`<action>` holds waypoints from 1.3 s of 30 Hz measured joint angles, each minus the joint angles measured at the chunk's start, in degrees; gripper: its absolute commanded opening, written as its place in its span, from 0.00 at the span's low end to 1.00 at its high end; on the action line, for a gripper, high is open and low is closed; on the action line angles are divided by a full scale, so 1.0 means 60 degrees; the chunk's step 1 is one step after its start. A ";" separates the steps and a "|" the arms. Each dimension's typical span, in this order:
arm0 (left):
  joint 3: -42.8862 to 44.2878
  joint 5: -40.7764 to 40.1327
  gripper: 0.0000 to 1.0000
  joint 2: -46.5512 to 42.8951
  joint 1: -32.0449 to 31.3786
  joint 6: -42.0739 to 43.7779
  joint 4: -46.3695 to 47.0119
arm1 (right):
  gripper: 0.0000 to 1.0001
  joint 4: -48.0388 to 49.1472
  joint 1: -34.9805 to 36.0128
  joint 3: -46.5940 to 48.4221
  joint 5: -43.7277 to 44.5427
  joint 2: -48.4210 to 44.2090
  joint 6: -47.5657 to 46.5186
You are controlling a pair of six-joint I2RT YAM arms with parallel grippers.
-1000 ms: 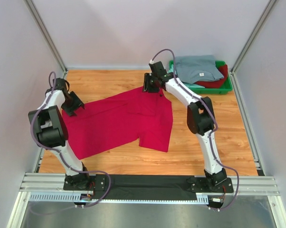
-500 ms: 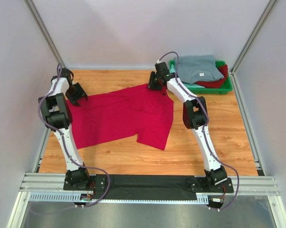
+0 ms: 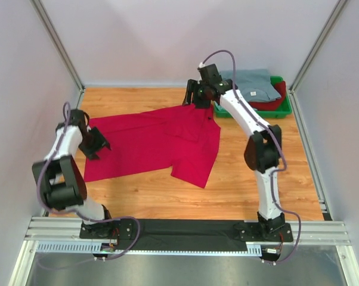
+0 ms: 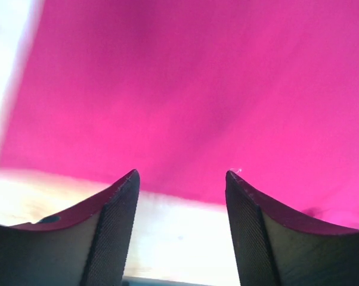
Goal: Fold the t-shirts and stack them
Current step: Fold the tshirt
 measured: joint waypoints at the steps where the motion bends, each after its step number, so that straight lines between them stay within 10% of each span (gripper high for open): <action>1: -0.1038 0.0186 0.66 -0.0969 0.0047 -0.0244 -0.0033 | 0.65 -0.0171 0.0200 -0.0550 0.0000 -0.0739 -0.0040; 11: -0.4878 0.0160 0.67 -0.5621 0.1821 -0.1056 0.0204 | 0.68 -0.0678 0.2062 -0.7373 -0.0219 -0.6382 -0.0408; 39: -0.3676 -0.1370 0.44 -0.1177 0.3759 -0.1078 0.0623 | 0.69 0.0084 0.1362 -1.0353 -0.0922 -0.6604 -0.0299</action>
